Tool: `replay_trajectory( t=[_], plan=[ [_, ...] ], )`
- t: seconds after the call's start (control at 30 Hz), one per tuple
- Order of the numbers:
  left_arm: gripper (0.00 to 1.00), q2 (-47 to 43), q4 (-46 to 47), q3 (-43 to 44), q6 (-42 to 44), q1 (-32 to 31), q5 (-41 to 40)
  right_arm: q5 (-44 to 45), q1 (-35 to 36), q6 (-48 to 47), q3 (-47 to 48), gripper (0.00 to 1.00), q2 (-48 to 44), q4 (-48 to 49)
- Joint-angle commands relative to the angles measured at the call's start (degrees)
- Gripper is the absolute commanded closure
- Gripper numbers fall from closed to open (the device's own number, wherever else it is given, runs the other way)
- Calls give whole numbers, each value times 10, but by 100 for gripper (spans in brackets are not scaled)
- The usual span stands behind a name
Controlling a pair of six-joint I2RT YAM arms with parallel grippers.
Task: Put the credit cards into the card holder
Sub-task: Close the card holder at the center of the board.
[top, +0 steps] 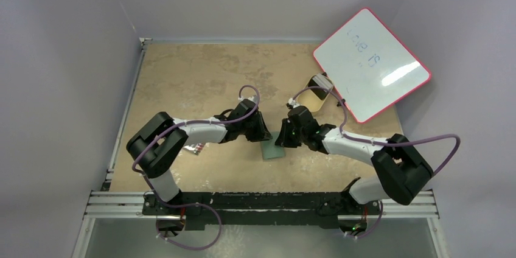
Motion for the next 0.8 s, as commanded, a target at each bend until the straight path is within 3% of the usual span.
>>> replay_trajectory(
  t=[0.0, 0.77],
  plan=[
    [83, 5, -23, -9, 14, -3, -26, 2, -2, -5, 9, 89, 9, -10],
    [83, 3, 5, -26, 5, -3, -18, 57, -1, -27, 59, 89, 101, -92]
  ],
)
